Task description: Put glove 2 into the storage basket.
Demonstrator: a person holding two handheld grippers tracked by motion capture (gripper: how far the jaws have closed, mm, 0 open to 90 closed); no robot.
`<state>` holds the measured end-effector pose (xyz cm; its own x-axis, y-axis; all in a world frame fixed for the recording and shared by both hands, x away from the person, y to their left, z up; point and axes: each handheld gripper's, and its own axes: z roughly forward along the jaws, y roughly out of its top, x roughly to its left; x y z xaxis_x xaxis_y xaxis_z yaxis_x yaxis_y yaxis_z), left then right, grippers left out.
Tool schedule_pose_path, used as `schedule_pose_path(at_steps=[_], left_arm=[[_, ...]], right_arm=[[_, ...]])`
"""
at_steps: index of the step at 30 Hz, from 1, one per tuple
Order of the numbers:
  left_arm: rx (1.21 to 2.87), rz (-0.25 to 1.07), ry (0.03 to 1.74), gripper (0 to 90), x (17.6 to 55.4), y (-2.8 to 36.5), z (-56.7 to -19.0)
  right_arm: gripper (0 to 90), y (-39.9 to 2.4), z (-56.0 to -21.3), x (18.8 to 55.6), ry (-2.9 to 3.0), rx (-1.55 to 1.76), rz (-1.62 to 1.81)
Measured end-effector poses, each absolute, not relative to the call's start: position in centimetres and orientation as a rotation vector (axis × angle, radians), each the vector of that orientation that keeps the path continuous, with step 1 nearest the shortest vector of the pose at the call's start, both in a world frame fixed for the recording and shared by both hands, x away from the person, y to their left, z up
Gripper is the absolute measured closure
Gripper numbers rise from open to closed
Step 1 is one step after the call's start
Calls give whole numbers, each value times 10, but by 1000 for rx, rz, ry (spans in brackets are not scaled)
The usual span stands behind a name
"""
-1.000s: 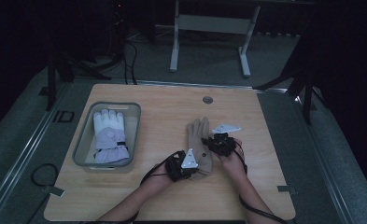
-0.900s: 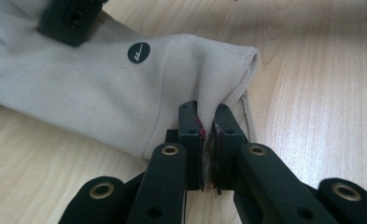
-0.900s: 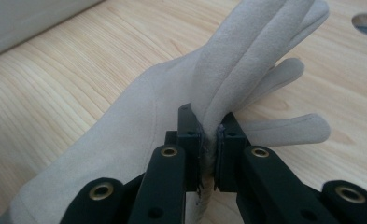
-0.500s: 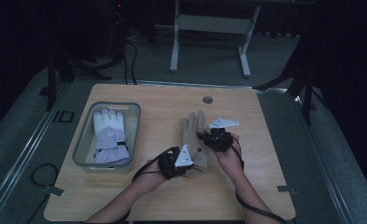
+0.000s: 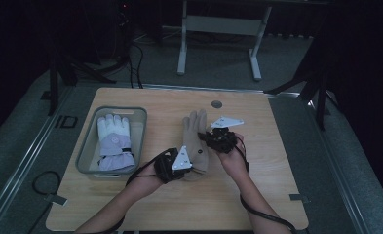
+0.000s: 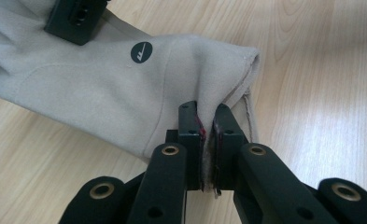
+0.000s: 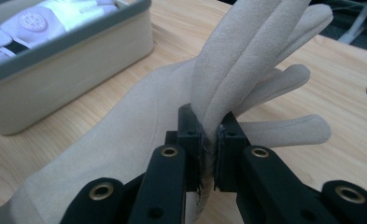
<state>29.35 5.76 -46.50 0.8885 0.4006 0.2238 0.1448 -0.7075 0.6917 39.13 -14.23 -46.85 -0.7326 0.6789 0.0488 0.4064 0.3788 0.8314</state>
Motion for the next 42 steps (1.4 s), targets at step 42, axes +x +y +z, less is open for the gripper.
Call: schedule_pose_path(at_steps=[42], left_arm=[[2391,703,623,852,272,204,-410]], right_arm=[[836,39,-412,416,2444,654,1394]])
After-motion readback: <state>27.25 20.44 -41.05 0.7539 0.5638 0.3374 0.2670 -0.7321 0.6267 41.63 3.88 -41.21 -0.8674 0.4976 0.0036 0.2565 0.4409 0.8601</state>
